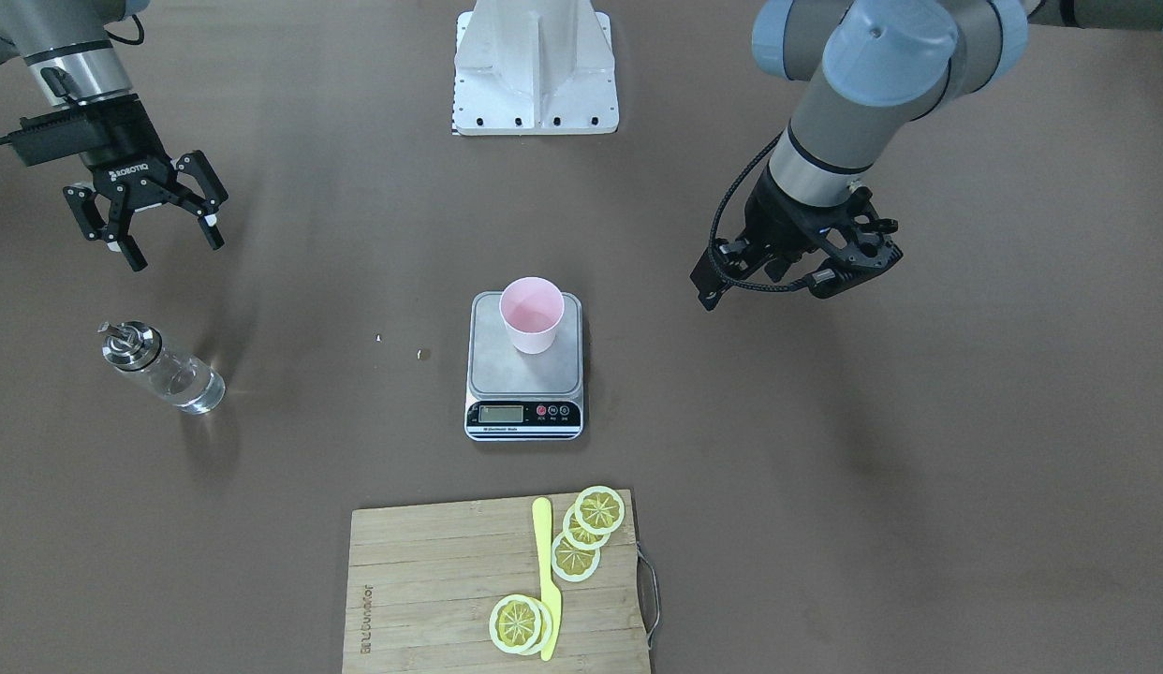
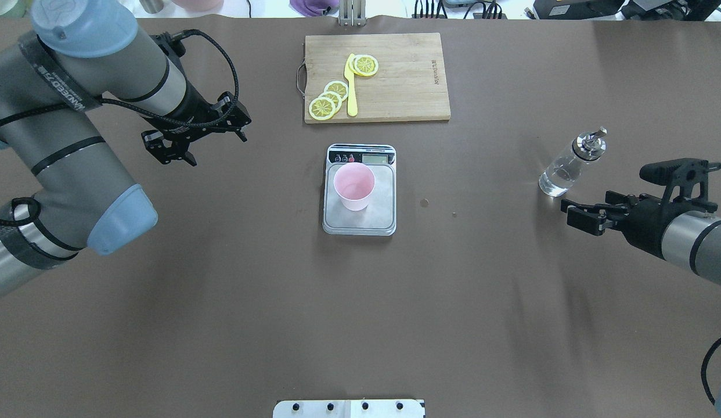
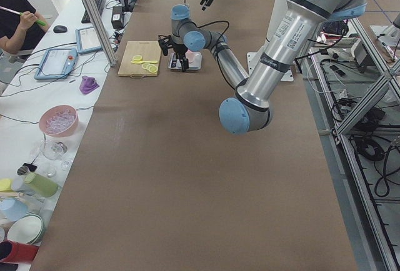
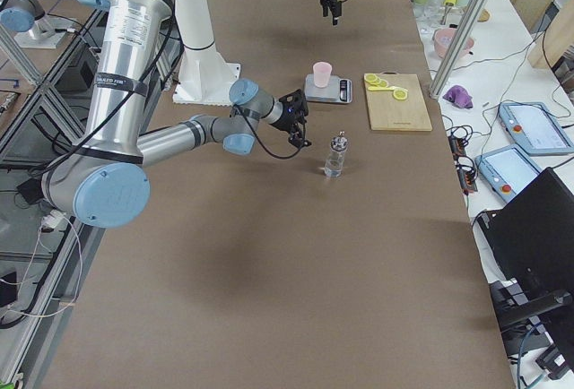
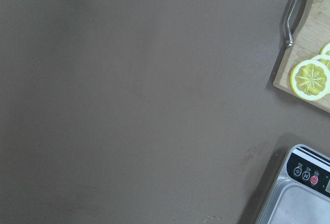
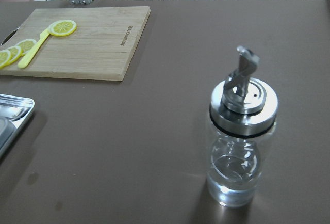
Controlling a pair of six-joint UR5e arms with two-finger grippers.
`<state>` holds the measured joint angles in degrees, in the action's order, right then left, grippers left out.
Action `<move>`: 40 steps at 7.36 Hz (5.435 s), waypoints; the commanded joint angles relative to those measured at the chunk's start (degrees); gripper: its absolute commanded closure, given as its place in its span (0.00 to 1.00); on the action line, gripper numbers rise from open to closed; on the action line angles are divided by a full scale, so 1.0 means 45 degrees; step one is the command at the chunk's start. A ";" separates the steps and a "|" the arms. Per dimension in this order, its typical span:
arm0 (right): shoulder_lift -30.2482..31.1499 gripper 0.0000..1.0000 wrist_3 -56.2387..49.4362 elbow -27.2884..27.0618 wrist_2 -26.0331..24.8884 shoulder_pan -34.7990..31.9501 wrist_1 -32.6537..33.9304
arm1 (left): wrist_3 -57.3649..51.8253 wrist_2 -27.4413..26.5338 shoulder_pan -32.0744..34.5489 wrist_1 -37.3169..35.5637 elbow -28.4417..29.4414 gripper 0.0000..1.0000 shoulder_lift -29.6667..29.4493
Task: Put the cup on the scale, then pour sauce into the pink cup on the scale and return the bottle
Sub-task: 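Lower the right gripper around the sauce bottle's body, then close the right gripper on the sauce bottle and lift it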
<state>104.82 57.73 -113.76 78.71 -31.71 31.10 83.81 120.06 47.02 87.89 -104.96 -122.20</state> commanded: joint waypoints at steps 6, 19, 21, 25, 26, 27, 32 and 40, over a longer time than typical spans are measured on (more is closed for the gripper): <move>0.0360 0.01 -0.1365 0.1453 -0.4478 0.1888 -0.1617 | 0.0028 -0.0058 0.0000 0.0000 -0.0054 0.01 0.0181; -0.1962 0.05 -0.3044 0.5476 -0.4522 0.1012 -0.4567 | 0.0067 -0.0078 -0.0234 0.0020 0.0101 0.01 0.0201; -0.2218 0.05 -0.3044 0.5476 -0.4502 0.1012 -0.4547 | 0.0067 -0.0078 -0.0234 0.0020 0.0140 0.01 0.0221; -0.2935 0.06 -0.3103 0.6155 -0.4483 0.0701 -0.4547 | 0.0086 -0.0058 -0.0234 0.0020 0.0258 0.01 0.0163; -0.3212 0.06 -0.3103 0.6469 -0.4463 0.0622 -0.4547 | 0.0087 -0.0058 -0.0234 0.0020 0.0258 0.01 0.0162; -0.3215 0.06 -0.3103 0.6472 -0.4328 0.0544 -0.4547 | 0.0087 -0.0058 -0.0234 0.0020 0.0258 0.01 0.0143; -0.3351 0.12 -0.3083 0.6472 -0.4131 0.0348 -0.4547 | 0.0087 -0.0058 -0.0234 0.0020 0.0258 0.01 0.0162; -0.3547 1.00 -0.2927 0.6259 -0.3196 -0.0451 -0.4567 | 0.0106 -0.0039 -0.0215 0.0000 0.0238 0.01 0.0123</move>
<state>88.92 44.48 -84.98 63.24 -32.78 10.56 84.23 119.81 46.04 87.89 -103.91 -121.67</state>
